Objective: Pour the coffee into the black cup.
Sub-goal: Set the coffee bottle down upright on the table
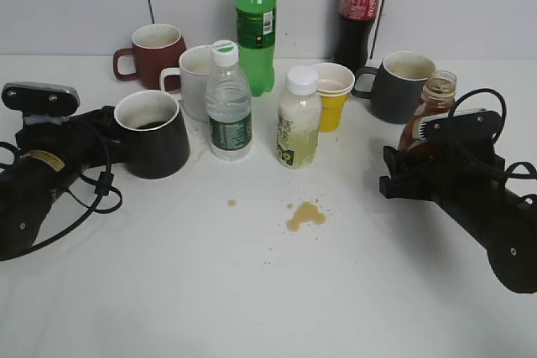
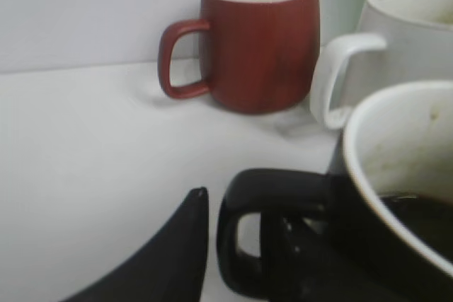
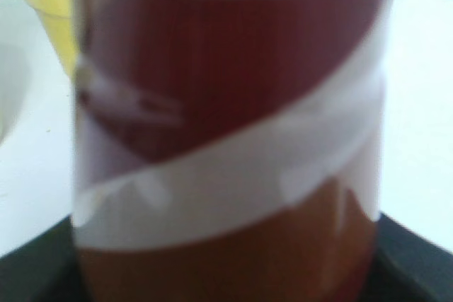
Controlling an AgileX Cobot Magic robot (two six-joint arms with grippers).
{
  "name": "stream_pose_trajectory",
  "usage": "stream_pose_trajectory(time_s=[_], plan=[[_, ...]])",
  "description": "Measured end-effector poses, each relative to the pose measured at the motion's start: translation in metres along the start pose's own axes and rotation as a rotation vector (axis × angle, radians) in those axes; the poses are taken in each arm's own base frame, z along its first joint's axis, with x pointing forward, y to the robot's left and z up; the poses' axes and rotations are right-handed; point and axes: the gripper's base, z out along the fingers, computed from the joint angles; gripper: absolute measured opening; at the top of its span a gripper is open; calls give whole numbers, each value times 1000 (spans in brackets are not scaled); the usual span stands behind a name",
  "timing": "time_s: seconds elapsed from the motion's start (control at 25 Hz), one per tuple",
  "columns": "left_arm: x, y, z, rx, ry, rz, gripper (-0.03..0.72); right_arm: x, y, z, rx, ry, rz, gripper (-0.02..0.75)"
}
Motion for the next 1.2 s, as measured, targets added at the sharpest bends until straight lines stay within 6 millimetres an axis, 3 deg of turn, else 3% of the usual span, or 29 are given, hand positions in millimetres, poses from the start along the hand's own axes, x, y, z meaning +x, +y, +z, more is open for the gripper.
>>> stream_pose_trajectory(time_s=[0.16, 0.56, 0.76, 0.96, 1.2], plan=[[2, 1, -8, -1, 8, -1, 230, -2, 2, 6, -6, -13, -1, 504], [-1, 3, -35, 6, 33, -1, 240, 8, 5, 21, -12, -6, 45, 503], [-8, 5, -50, 8, 30, -1, 240, 8, 6, 22, -15, -1, 51, 630], [-23, 4, -60, 14, 121, -12, 240, 2, 4, 10, -21, 45, 56, 650], [-54, 3, -82, 32, 249, -31, 241, -8, 1, -14, -42, 204, 69, 634]])
